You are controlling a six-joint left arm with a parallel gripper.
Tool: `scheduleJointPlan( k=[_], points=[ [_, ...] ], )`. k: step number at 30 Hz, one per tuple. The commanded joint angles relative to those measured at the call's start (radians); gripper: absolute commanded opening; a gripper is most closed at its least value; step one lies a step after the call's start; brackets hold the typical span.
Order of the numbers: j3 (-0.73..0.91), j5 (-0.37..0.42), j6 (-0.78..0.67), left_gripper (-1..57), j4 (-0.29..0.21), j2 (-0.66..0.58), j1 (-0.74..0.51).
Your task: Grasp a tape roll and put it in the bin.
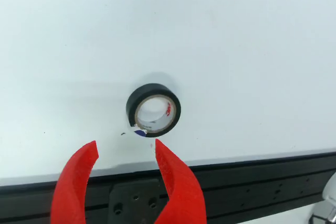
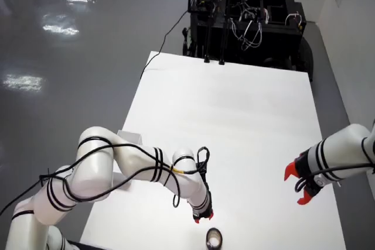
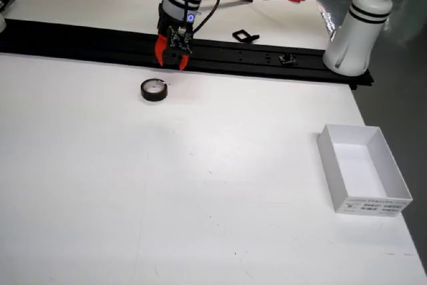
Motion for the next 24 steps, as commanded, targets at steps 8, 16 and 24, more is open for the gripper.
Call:
scheduleJointPlan(
  k=[8, 16, 24],
  points=[
    [-0.063, -0.06, 0.237, 23.7, -0.009, 0.134, -0.096],
    [-0.098, -0.043, 0.291, 23.5, -0.002, 0.191, -0.114],
    [-0.095, -0.035, 0.31, 23.5, 0.016, 0.207, -0.1]
  ],
)
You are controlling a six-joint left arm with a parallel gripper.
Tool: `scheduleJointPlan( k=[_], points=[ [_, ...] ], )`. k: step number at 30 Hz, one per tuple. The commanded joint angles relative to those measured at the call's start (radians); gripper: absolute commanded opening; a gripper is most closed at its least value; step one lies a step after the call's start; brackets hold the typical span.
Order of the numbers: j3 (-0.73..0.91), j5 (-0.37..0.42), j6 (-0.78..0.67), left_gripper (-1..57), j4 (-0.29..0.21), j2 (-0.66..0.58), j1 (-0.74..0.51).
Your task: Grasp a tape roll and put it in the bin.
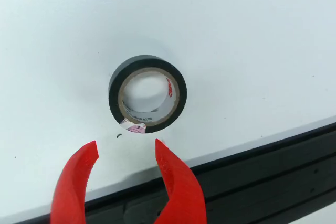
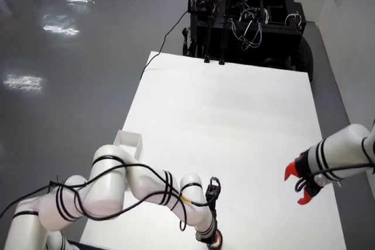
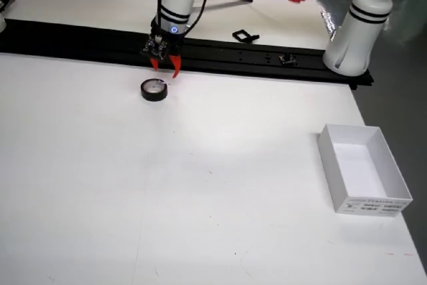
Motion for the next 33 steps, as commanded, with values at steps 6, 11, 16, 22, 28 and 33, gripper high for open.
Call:
scheduleJointPlan(
  k=[6, 11, 16, 22, 28, 33],
  points=[
    [-0.038, 0.013, 0.079, 23.3, 0.033, 0.072, 0.003],
    [-0.038, -0.005, 0.079, 23.1, 0.033, 0.072, 0.013],
    [-0.041, -0.021, 0.079, 22.9, 0.034, 0.076, 0.021],
    [-0.09, -0.016, 0.079, 22.5, 0.033, 0.119, 0.021],
    [-0.106, -0.022, 0.075, 21.9, 0.031, 0.136, 0.021],
    [-0.106, -0.039, 0.056, 12.2, 0.03, 0.142, 0.03]
  ],
)
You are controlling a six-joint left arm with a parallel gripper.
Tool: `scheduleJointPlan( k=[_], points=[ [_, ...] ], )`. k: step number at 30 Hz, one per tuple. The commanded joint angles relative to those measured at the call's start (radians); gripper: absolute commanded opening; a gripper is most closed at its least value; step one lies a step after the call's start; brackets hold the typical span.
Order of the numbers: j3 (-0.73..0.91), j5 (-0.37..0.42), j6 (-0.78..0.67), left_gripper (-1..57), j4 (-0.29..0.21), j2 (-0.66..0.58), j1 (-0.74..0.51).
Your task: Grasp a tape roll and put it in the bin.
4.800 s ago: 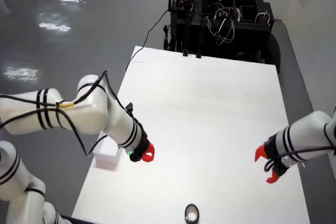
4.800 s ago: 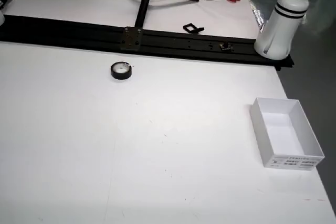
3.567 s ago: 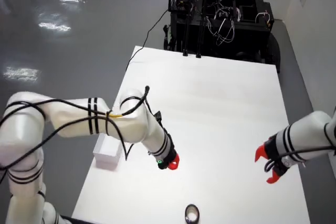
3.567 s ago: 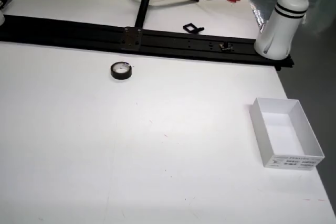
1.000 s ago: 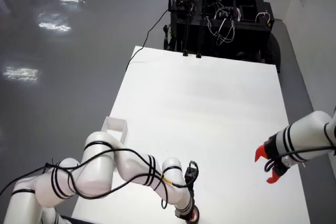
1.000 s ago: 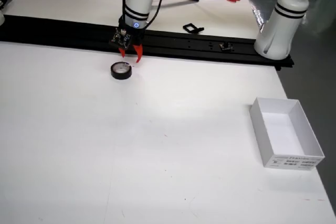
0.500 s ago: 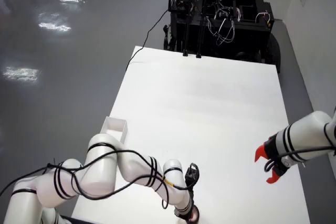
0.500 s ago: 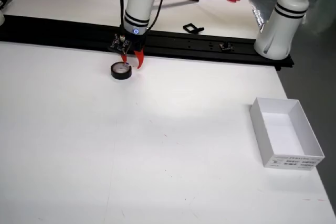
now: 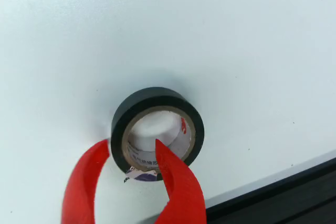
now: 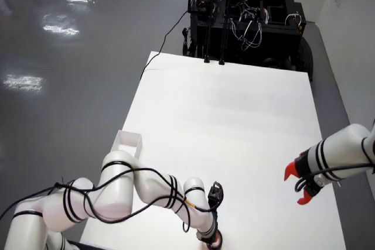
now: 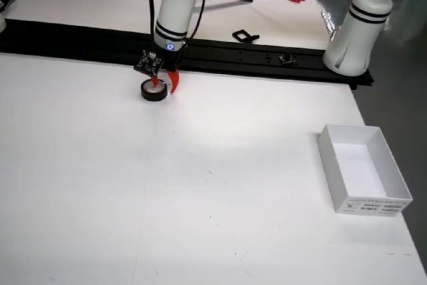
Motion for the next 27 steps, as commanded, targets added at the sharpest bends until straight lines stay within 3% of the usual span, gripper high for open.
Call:
scheduleJointPlan(
  k=[1, 6, 27],
  points=[
    [-0.033, -0.025, -0.021, 10.4, -0.002, 0.04, 0.015],
    [-0.033, -0.024, -0.038, -0.6, -0.003, 0.04, 0.021],
    [-0.096, 0.027, -0.299, -0.6, 0.001, 0.025, 0.076]
  ],
)
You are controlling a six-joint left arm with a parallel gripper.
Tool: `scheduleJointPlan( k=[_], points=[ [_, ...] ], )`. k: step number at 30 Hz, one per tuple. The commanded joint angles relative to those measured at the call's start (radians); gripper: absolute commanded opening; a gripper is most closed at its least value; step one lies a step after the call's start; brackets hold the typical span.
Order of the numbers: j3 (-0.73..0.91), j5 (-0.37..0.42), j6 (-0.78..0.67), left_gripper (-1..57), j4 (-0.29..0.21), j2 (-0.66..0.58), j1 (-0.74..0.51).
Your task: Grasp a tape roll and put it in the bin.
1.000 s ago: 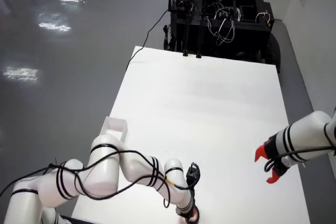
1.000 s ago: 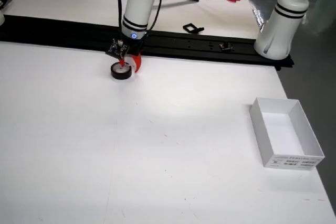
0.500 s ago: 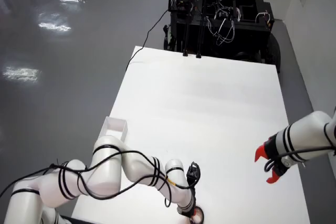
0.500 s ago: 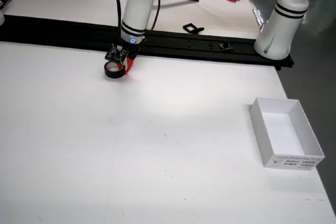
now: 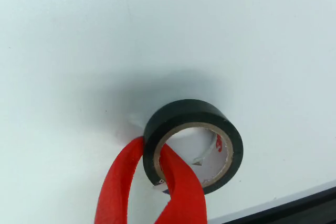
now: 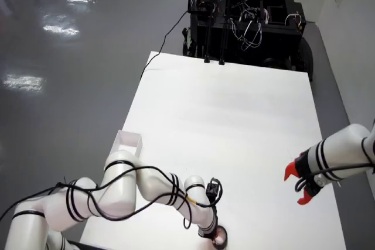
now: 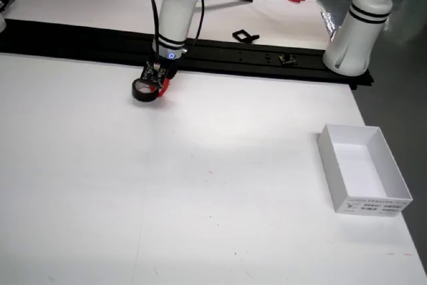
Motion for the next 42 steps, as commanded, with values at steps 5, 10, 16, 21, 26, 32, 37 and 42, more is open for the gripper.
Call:
scheduleJointPlan(
  k=[5, 10, 16, 21, 26, 32, 37, 42],
  points=[
    [-0.061, 0.076, -0.292, -0.6, 0.063, -0.08, 0.081],
    [-0.055, 0.121, -0.398, -0.6, 0.109, -0.166, 0.131],
    [-0.053, 0.223, -0.529, -0.6, 0.156, -0.209, 0.193],
    [-0.044, 0.294, -0.585, -0.5, 0.162, -0.224, 0.228],
    [0.051, 0.311, -0.654, -0.5, 0.192, -0.314, 0.265],
    [0.246, 0.3, -0.748, -0.5, 0.222, -0.502, 0.362],
    [0.361, 0.326, -0.792, -0.5, 0.238, -0.595, 0.444],
    [0.445, 0.325, -0.842, -0.5, 0.236, -0.66, 0.51]
  ],
)
